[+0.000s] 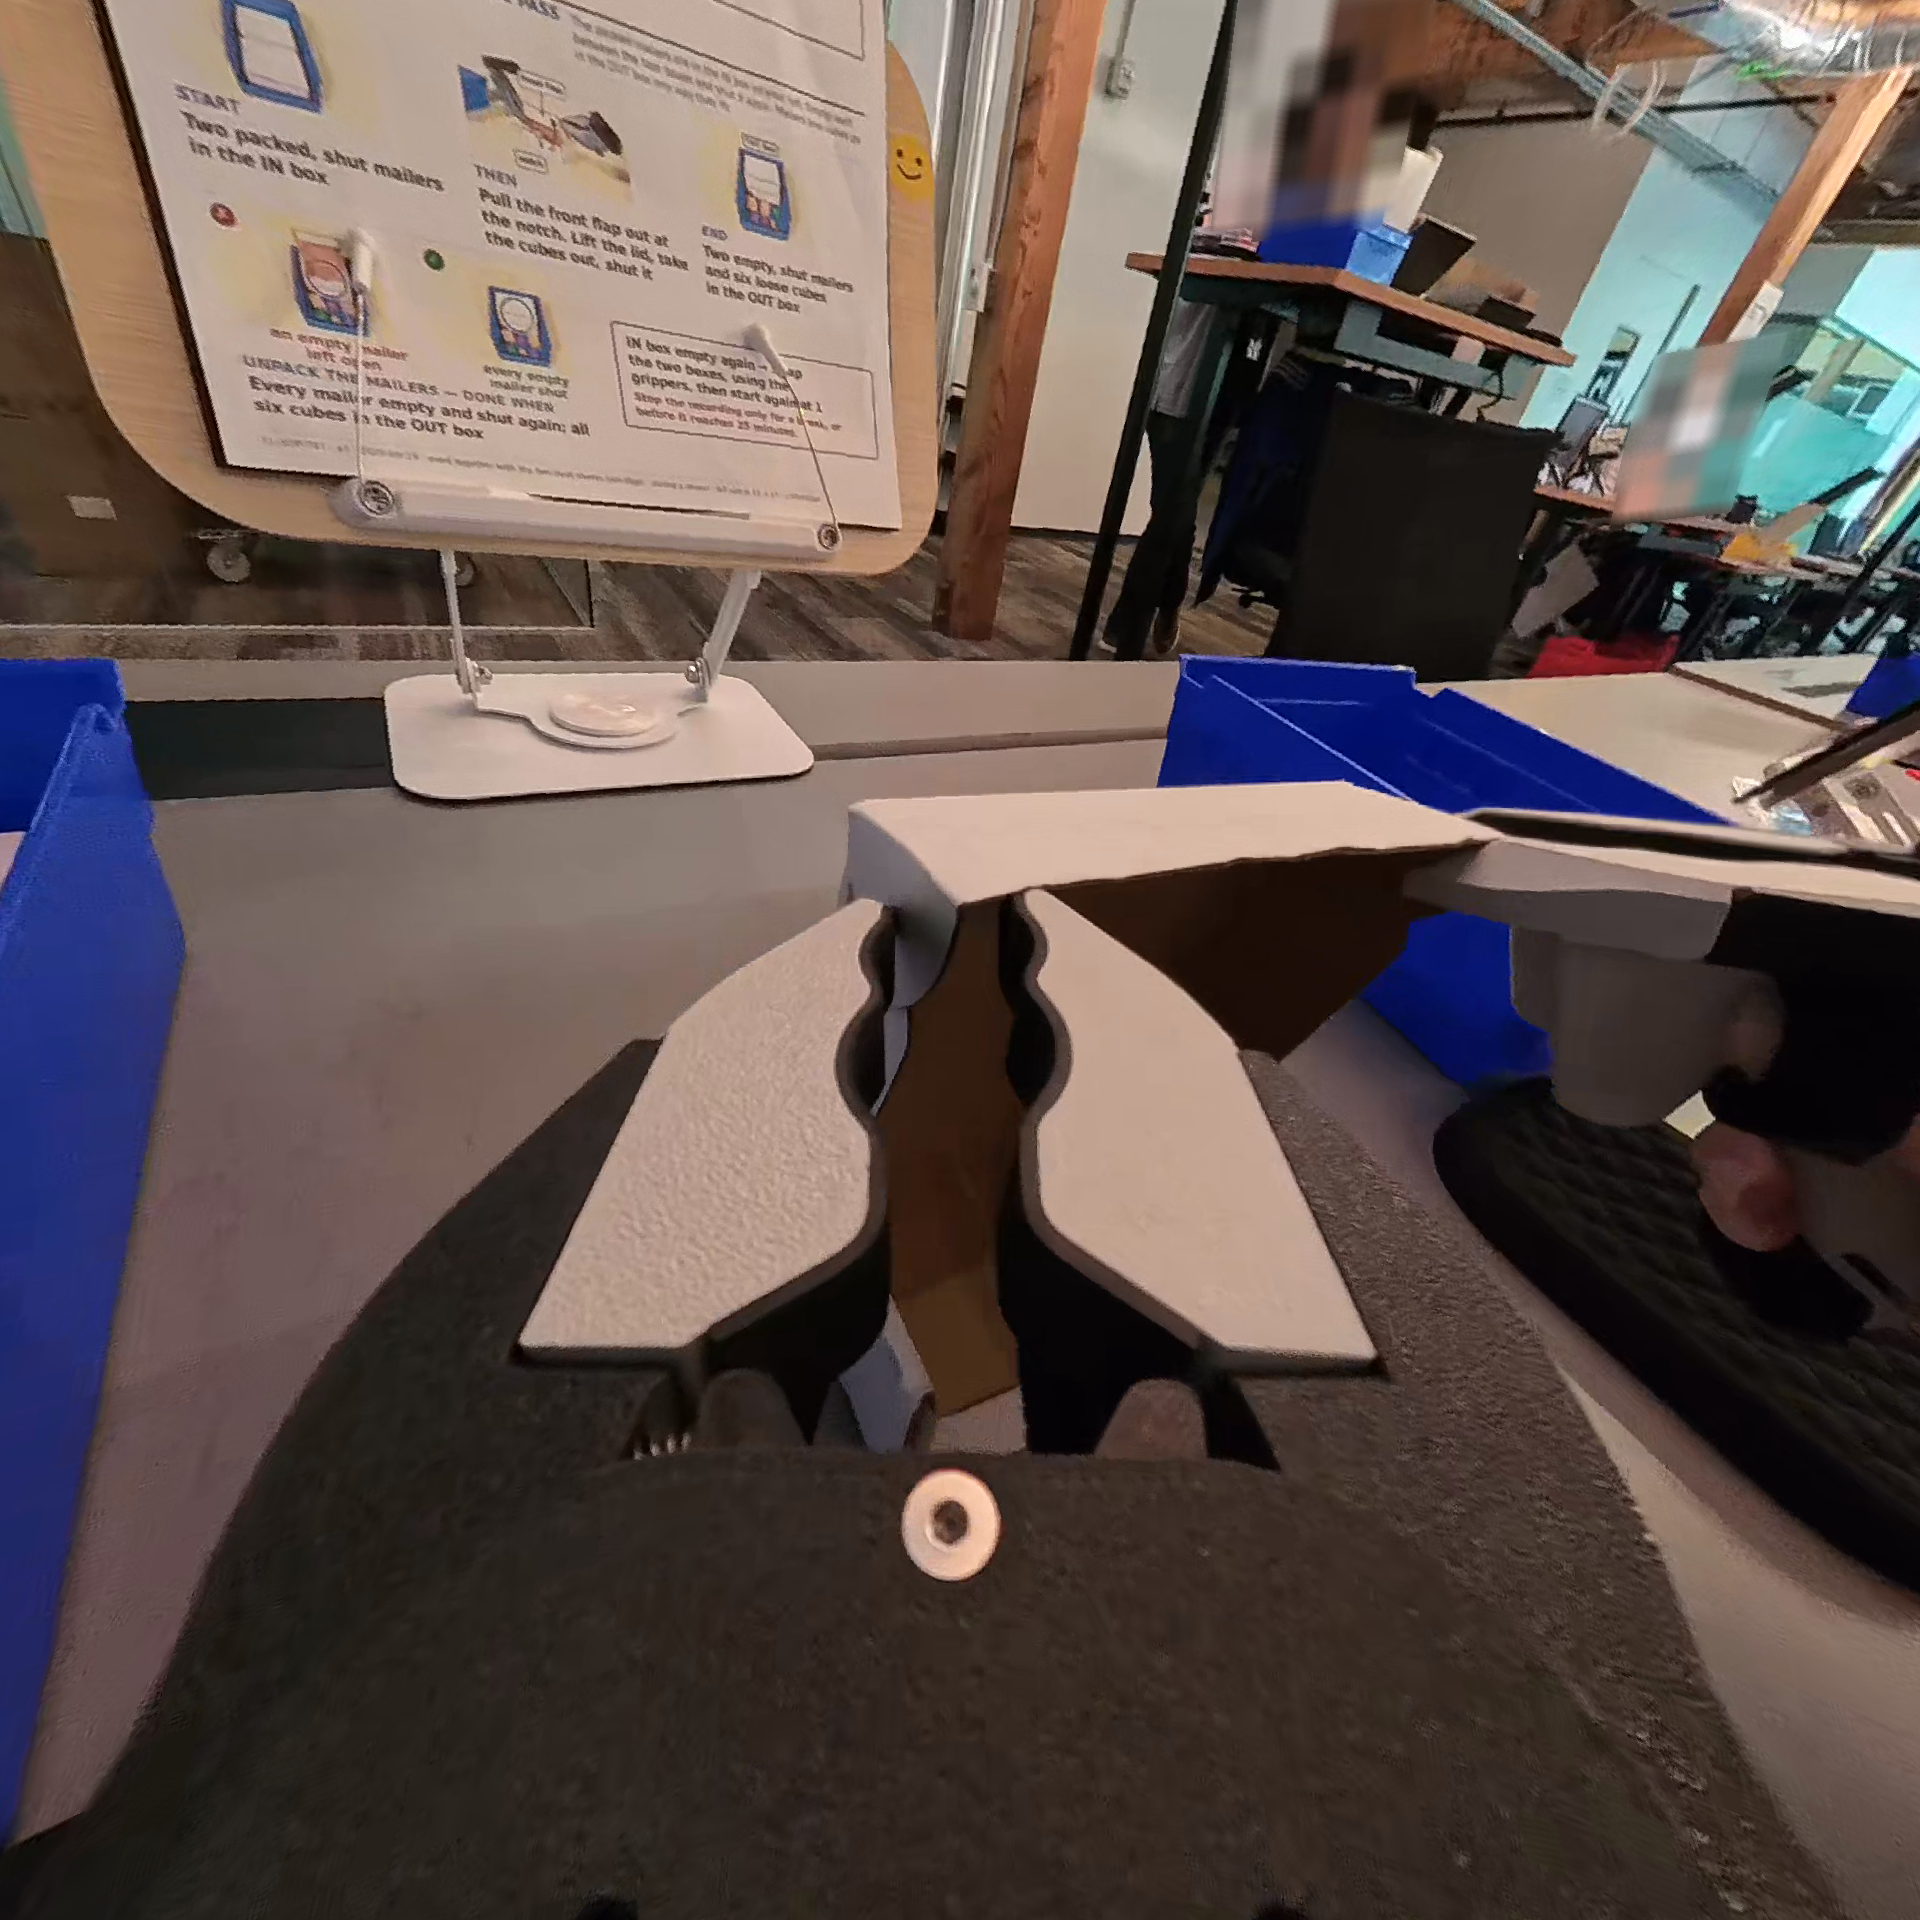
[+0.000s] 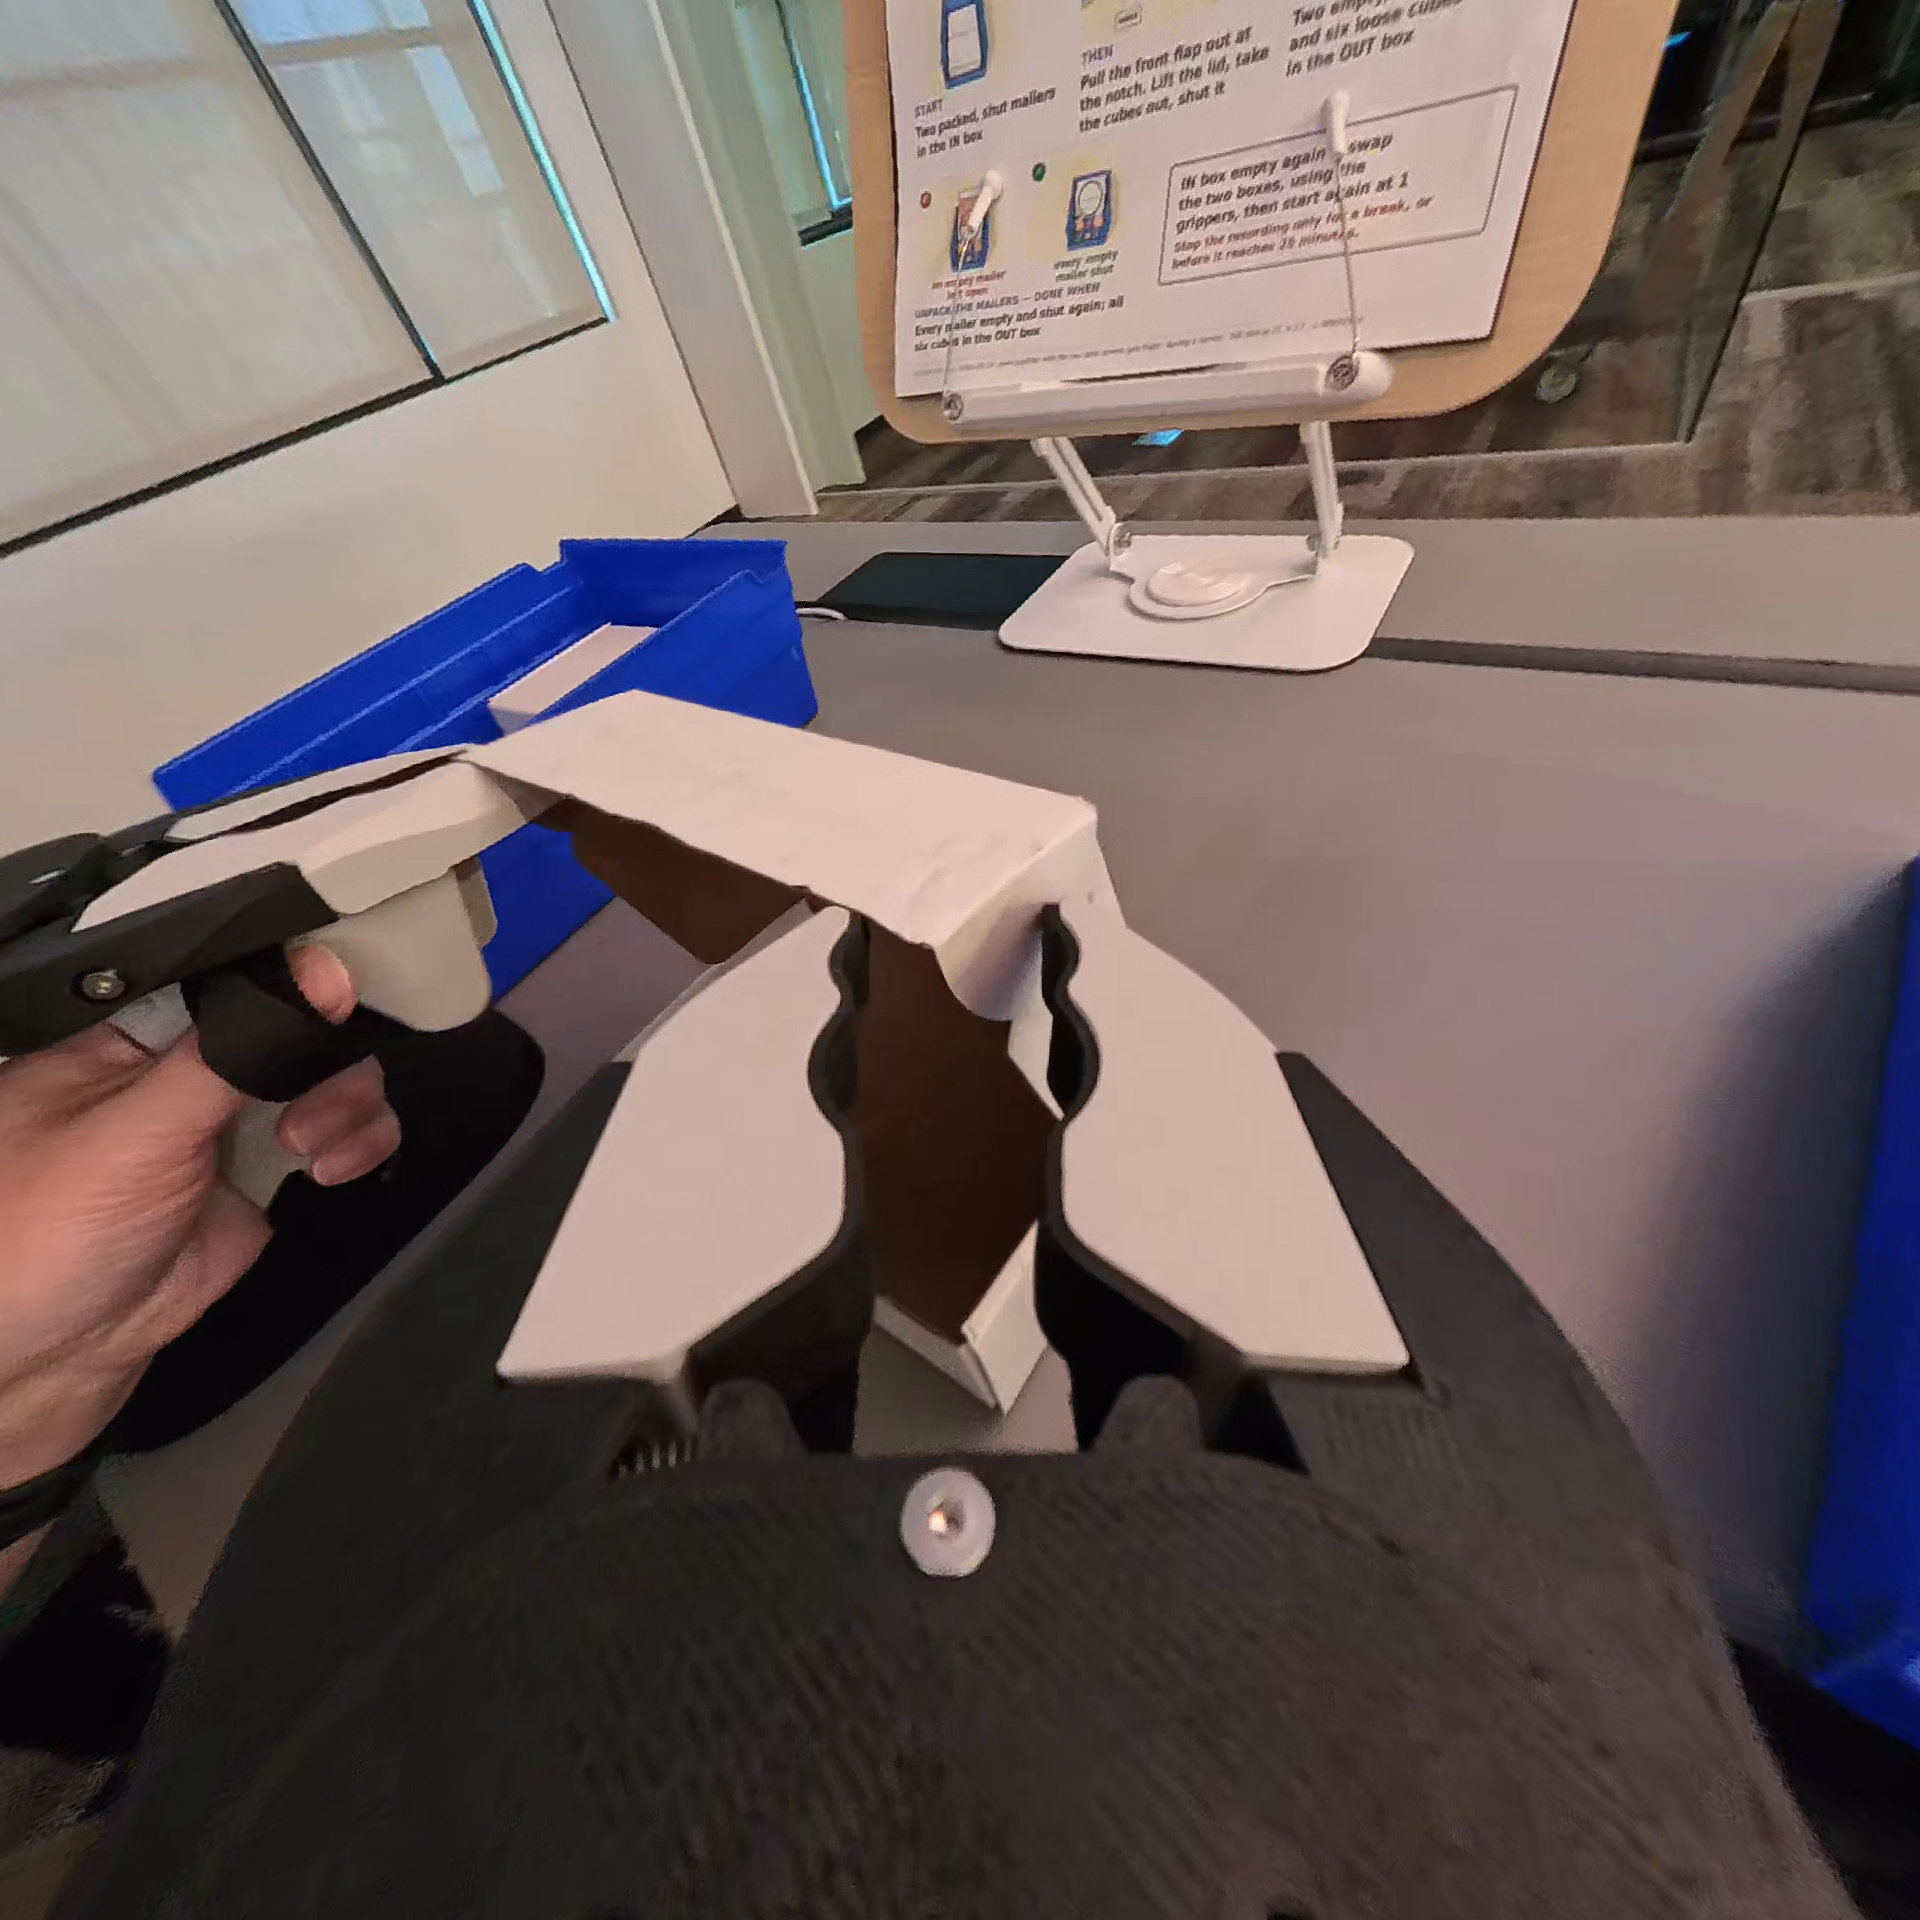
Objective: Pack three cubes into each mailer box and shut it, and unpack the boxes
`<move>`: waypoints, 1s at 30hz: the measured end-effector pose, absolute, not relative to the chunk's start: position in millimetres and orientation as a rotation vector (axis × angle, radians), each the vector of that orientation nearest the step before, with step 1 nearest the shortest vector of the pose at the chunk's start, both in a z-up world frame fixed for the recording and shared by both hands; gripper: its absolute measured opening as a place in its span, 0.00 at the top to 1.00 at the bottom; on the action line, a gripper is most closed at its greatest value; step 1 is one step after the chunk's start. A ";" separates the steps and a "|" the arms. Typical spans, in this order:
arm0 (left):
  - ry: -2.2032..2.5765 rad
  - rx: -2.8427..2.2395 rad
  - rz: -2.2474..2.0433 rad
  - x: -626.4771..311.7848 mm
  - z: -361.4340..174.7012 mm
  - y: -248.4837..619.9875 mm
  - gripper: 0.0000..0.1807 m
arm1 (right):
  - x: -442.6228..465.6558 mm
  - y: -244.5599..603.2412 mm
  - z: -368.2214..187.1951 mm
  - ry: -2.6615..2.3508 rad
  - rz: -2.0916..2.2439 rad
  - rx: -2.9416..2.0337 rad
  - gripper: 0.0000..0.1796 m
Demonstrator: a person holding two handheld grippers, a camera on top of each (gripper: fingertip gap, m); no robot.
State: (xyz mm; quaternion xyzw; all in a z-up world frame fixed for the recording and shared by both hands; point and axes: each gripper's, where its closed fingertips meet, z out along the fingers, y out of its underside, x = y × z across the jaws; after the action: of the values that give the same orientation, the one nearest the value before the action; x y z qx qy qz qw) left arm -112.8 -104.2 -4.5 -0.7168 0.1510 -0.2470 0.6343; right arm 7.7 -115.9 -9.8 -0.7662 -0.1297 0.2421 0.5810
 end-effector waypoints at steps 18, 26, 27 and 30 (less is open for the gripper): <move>0.413 -1.732 -0.784 -115.2 -29.0 -125.3 0.87 | 3.9 -129.1 -19.7 -0.311 0.797 -1.836 0.76; 0.497 -1.724 -0.626 -111.3 -44.7 -122.7 0.87 | -1.5 -127.8 -40.4 -0.441 0.603 -1.858 0.70; 0.500 -1.722 -0.618 -111.1 -44.8 -122.4 0.87 | -2.1 -127.6 -46.6 -0.451 0.595 -1.881 0.70; 0.497 -1.732 -0.626 -110.8 -47.9 -121.6 0.86 | -4.5 -126.7 -56.8 -0.446 0.617 -1.892 0.68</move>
State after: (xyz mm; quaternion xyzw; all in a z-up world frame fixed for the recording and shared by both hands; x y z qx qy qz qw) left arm -110.8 -121.6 -47.9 -0.7406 0.2124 -0.2678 0.5785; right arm -4.5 -126.7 -56.8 -0.7904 -0.1864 0.2576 0.5237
